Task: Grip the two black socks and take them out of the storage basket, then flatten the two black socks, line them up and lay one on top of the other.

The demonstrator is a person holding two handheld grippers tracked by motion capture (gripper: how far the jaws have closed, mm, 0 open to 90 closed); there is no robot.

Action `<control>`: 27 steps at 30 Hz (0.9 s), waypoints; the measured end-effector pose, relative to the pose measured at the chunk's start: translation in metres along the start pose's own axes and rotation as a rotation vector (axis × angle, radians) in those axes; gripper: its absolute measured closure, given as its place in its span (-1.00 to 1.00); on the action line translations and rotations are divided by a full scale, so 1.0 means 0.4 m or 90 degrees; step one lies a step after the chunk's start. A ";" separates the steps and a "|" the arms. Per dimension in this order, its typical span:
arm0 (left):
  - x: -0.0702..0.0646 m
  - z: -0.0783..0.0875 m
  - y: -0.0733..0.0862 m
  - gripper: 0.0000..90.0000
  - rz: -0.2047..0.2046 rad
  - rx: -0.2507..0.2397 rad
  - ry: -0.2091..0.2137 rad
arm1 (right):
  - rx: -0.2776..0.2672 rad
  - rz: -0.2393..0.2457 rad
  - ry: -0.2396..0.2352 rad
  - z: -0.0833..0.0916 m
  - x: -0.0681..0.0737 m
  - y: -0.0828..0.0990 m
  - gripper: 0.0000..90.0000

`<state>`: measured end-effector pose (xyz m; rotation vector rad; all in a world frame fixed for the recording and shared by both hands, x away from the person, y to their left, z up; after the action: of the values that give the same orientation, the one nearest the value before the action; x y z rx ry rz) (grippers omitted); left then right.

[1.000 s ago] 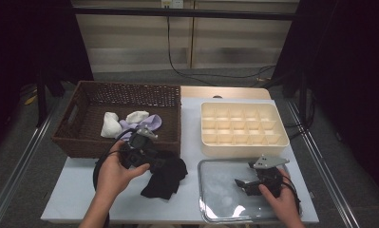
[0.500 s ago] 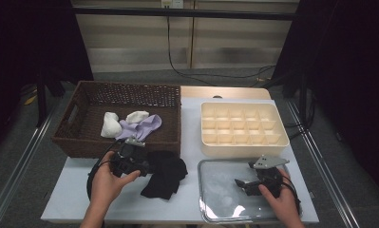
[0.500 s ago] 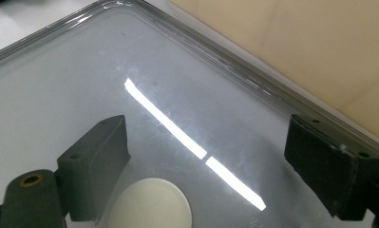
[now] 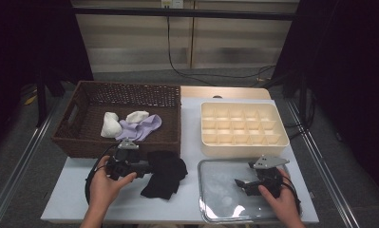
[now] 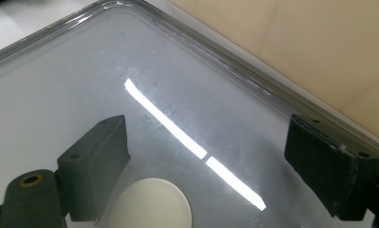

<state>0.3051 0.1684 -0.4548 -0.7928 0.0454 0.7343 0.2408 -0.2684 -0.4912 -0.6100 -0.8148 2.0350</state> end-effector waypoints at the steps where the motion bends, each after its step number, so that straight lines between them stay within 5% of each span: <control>1: -0.001 -0.002 -0.001 -0.16 -0.002 -0.002 0.000 | 0.000 0.000 0.000 0.000 0.000 0.000 -0.69; 9: -0.002 -0.008 -0.009 -0.11 -0.015 -0.021 0.004 | 0.002 0.000 0.001 0.000 0.000 0.000 -0.69; 13: -0.006 -0.006 -0.011 -0.12 -0.034 -0.030 -0.017 | 0.001 0.000 0.000 0.000 0.000 0.000 -0.69; 27: -0.002 -0.012 -0.015 -0.09 -0.026 -0.042 -0.002 | 0.002 0.000 -0.001 0.000 0.000 -0.001 -0.69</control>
<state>0.3092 0.1619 -0.4542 -0.8528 0.0020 0.7013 0.2410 -0.2683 -0.4911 -0.6071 -0.8120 2.0362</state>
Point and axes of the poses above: each handheld gripper's, and its own axes: z roughly backward along the jaws, y roughly out of its underside, x roughly to its left, the point moved 1 cm from there along -z, roughly forward along the jaws, and after that the axes turned 11 degrees about y, right-handed, at the moved point
